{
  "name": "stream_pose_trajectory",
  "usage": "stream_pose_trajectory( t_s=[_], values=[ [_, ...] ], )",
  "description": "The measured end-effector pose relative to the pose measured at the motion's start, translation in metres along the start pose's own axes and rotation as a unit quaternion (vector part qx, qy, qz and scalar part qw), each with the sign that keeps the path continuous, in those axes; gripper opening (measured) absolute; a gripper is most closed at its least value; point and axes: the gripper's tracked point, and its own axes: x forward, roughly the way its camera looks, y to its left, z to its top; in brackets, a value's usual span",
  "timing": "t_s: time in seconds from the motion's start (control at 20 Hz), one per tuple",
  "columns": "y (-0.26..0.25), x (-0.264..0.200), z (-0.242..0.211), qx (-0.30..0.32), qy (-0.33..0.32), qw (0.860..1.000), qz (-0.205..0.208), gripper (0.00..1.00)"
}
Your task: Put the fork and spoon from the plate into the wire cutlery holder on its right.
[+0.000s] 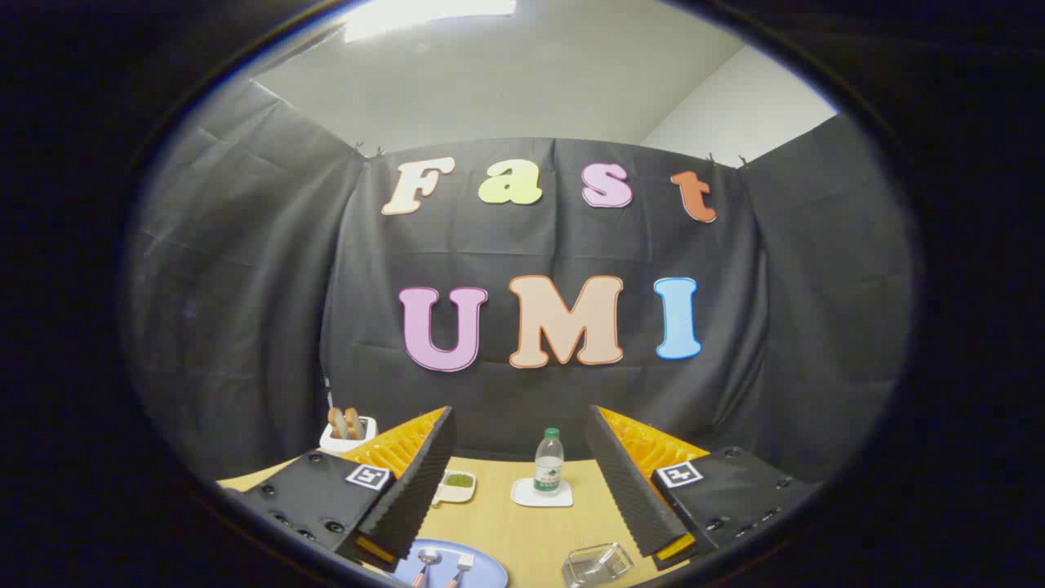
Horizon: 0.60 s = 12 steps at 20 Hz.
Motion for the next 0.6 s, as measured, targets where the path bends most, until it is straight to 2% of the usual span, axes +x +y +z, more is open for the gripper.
stream_pose_trajectory(
  t_s=[0.6],
  values=[
    [0.0096,-0.0008,-0.0012,0.002,0.005,1.0,0.018,1.0]
  ],
)
